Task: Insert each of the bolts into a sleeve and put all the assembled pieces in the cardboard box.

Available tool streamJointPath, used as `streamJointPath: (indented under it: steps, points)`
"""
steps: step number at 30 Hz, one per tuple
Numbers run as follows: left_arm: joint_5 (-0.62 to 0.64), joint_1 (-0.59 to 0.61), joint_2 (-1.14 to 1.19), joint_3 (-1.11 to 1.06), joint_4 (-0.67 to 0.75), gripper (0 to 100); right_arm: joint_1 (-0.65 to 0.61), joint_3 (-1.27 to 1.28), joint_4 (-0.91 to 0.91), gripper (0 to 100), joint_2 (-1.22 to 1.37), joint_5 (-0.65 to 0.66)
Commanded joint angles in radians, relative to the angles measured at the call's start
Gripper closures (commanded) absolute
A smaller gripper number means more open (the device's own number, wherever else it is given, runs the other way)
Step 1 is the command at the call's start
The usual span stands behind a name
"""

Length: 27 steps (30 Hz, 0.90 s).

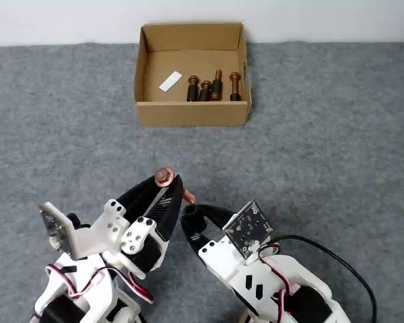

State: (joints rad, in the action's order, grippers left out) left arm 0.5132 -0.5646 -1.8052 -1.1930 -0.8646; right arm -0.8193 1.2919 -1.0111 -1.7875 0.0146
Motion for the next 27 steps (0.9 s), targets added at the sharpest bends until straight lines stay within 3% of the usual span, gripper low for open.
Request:
streamJointPath:
  steps: [1,6,19,27]
  points:
    - [0.006,-0.005,-0.003,0.005,0.014,100,-0.002,-0.025,0.025,99.1,-0.012,0.014]
    - [0.006,-0.005,-0.006,0.007,-0.048,100,0.019,-0.055,0.047,99.1,-0.004,0.017]
    - [0.006,-0.014,-0.002,-0.059,-0.046,100,0.036,-0.098,0.048,99.1,-0.012,0.149]
    - [0.005,-0.149,-0.002,-0.124,-0.091,100,0.035,-0.095,0.134,99.1,-0.004,0.224]
